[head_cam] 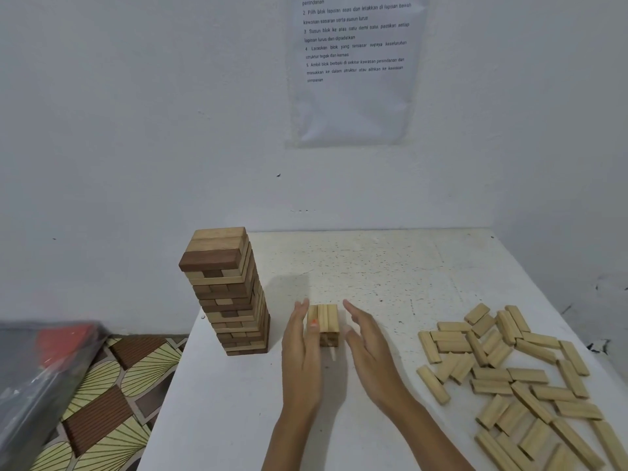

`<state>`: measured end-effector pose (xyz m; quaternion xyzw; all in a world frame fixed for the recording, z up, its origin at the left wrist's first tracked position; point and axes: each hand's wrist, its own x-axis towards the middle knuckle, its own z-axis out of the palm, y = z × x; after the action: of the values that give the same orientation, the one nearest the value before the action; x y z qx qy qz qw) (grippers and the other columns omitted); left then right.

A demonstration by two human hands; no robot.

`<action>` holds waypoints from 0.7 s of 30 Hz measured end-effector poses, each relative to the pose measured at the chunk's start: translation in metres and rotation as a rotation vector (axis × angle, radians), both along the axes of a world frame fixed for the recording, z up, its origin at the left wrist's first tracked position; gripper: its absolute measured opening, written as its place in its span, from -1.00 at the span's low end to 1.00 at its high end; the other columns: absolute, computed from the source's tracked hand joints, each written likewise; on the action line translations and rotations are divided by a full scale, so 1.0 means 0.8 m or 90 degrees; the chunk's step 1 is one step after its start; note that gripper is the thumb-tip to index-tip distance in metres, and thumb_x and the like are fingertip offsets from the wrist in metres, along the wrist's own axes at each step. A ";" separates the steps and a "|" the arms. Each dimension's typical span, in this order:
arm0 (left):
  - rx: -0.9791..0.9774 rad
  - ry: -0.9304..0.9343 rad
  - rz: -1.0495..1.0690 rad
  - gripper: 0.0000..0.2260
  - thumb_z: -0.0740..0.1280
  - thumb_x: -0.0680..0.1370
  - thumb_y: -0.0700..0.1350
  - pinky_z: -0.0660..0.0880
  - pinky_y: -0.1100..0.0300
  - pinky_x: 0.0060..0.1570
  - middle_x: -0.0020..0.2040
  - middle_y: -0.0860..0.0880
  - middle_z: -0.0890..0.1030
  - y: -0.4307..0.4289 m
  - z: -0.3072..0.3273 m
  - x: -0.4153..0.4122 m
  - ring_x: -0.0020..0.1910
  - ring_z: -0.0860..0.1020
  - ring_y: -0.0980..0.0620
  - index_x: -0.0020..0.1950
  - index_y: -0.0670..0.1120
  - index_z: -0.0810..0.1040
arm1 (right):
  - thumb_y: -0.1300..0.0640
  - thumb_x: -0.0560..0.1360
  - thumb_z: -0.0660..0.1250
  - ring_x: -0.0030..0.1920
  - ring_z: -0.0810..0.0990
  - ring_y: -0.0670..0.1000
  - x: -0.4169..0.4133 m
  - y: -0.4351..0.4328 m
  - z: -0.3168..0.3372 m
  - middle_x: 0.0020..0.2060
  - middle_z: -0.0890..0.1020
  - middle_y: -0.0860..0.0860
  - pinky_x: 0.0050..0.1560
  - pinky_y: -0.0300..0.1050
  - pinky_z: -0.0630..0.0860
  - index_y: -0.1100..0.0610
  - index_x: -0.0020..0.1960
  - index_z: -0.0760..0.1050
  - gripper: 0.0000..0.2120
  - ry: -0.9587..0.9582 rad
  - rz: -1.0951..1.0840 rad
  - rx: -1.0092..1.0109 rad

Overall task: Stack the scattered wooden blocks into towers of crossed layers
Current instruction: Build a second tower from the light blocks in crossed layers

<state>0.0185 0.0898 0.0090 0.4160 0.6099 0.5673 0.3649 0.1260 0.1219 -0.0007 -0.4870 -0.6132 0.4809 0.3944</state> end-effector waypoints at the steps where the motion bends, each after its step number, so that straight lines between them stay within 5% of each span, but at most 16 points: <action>1: 0.018 0.019 -0.001 -0.69 0.11 0.68 -0.01 0.17 0.20 0.46 0.47 0.21 0.31 0.001 0.002 0.003 0.45 0.22 0.28 0.41 0.20 0.32 | 0.13 0.66 0.12 0.35 0.29 -0.32 0.002 0.000 0.004 0.35 0.37 -0.24 0.32 -0.39 0.25 -0.14 0.39 0.30 -0.66 0.019 -0.018 0.008; 5: 0.061 0.092 -0.041 -0.67 0.11 0.59 0.10 0.25 0.16 0.43 0.41 0.23 0.37 0.007 0.018 0.023 0.42 0.28 0.27 0.36 0.22 0.34 | 0.22 0.64 0.13 0.19 0.46 -0.30 0.013 0.000 0.019 0.20 0.52 -0.18 0.15 -0.42 0.40 -0.14 0.19 0.46 -0.70 0.071 -0.087 0.038; 8: 0.092 0.124 -0.066 -0.66 0.13 0.59 0.04 0.28 0.23 0.37 0.35 0.25 0.41 0.015 0.027 0.042 0.38 0.31 0.29 0.37 0.14 0.38 | 0.24 0.63 0.16 0.14 0.53 -0.18 0.029 -0.002 0.029 0.12 0.57 -0.15 0.16 -0.24 0.47 -0.09 0.15 0.51 -0.72 0.088 -0.124 0.054; 14: 0.119 0.171 -0.145 -0.71 0.19 0.60 -0.12 0.30 0.46 0.18 0.24 0.25 0.46 0.009 0.033 0.092 0.26 0.38 0.28 0.30 0.09 0.44 | 0.28 0.61 0.17 0.00 0.59 -0.08 0.083 -0.020 0.038 -0.01 0.64 -0.04 0.04 -0.23 0.50 -0.02 0.08 0.56 -0.72 0.103 -0.182 0.057; 21: 0.082 0.174 -0.267 -0.71 0.23 0.58 -0.17 0.42 0.27 0.19 0.18 0.15 0.52 -0.012 0.009 0.160 0.20 0.45 0.22 0.29 0.01 0.48 | 0.41 0.55 0.19 -0.12 0.59 -0.19 0.174 -0.063 0.024 -0.12 0.66 -0.04 -0.11 -0.36 0.51 0.04 -0.01 0.59 -0.67 0.072 -0.287 0.061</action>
<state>0.1465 0.0799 0.0164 0.6286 0.5165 0.4555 0.3615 0.2653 0.0718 0.0185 -0.5643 -0.4881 0.3778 0.5482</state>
